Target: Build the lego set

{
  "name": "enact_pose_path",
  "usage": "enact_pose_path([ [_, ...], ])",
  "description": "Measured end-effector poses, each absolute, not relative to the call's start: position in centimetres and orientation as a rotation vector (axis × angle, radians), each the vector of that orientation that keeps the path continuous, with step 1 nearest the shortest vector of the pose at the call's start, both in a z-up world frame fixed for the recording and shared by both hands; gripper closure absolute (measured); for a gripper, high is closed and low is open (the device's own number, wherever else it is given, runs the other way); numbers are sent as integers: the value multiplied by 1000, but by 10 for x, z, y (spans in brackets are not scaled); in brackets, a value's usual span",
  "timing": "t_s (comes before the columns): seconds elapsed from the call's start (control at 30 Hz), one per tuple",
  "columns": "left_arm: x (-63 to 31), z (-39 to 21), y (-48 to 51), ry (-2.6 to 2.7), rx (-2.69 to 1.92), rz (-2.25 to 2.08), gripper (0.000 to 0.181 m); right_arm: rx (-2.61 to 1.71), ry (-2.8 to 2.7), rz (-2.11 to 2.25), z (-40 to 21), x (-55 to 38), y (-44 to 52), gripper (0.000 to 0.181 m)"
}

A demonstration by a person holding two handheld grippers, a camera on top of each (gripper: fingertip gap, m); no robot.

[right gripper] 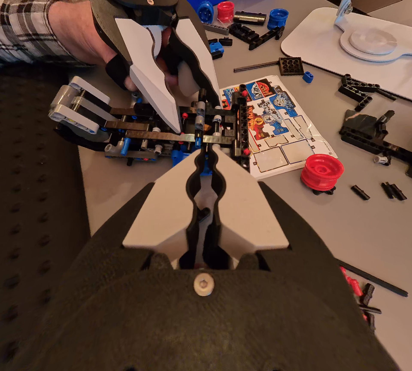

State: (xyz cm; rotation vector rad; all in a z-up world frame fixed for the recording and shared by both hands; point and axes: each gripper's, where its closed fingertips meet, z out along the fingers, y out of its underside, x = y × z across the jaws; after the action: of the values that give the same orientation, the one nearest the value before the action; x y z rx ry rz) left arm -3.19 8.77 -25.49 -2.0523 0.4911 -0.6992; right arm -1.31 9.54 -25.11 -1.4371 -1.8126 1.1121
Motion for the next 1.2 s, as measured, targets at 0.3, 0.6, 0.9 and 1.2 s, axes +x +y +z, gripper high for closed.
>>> enact_pose_path([
  [0.3, -33, -255, 88, 483, -2054, -699, 135, -1446, -1815, 1121, -251, -14, 96, 181],
  [0.6, -30, -255, 88, 502, -2051, -701, 137, -1445, -1830, 1100, -253, -7, 98, 181],
  [0.9, -31, -255, 87, 490, -2057, -711, 136, -1454, -1823, 1079, -254, -11, 98, 181],
  [1.2, -32, -255, 88, 490, -2055, -704, 136, -1438, -1918, 992, -254, 11, 107, 177],
])
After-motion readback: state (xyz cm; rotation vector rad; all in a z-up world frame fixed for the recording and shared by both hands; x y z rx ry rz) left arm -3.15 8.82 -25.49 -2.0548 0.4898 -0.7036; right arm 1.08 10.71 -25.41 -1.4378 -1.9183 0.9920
